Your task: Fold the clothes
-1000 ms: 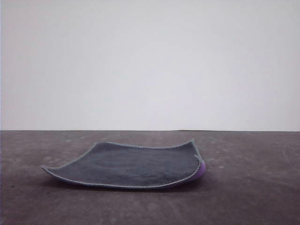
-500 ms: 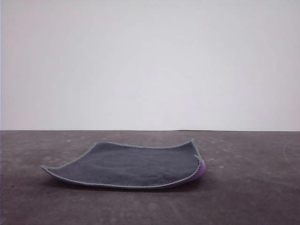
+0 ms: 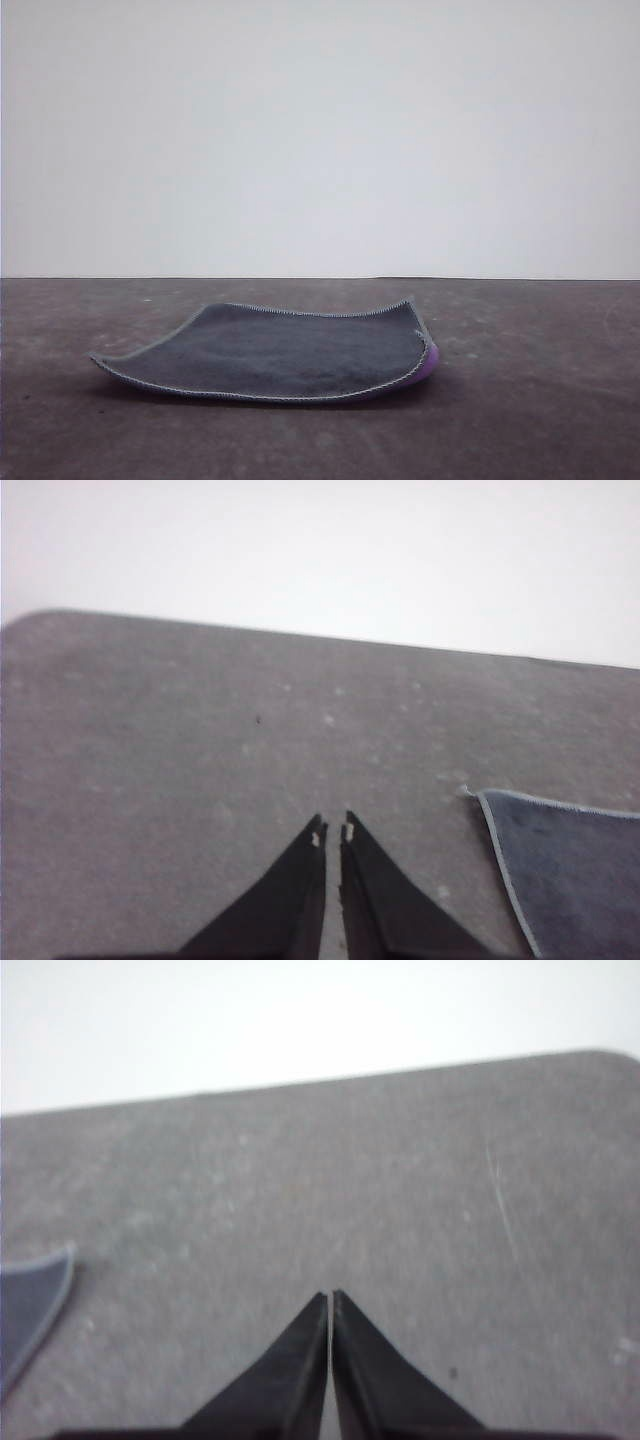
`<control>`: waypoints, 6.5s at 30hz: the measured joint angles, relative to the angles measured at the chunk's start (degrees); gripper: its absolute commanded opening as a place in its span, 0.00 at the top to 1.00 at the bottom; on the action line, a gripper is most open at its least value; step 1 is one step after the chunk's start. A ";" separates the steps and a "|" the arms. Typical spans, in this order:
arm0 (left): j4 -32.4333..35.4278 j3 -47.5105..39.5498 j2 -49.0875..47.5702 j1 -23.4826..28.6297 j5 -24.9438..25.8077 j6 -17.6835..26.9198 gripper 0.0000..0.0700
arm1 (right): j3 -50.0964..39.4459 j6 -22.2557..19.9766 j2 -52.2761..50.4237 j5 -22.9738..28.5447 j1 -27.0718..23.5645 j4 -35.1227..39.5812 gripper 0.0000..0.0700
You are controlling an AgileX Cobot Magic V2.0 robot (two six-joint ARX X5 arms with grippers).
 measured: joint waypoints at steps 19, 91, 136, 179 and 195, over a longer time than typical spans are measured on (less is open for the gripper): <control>-4.39 36.79 50.27 -2.59 12.46 1.08 0.99 | 36.35 -5.83 51.73 -12.82 4.19 -8.08 1.00; -7.78 63.89 102.68 -4.93 36.43 -3.53 0.33 | 58.90 1.23 104.23 -34.64 12.64 2.83 0.21; -13.09 66.57 106.28 -8.03 40.49 -2.83 0.99 | 59.31 3.23 106.20 -38.43 14.18 2.55 0.99; -58.47 72.22 99.94 -9.18 40.59 17.74 0.99 | 72.65 -23.46 106.27 -43.87 18.13 -54.28 0.99; -67.44 72.22 99.94 -10.28 40.59 20.59 0.99 | 72.65 -24.95 106.27 -43.69 18.47 -58.00 0.99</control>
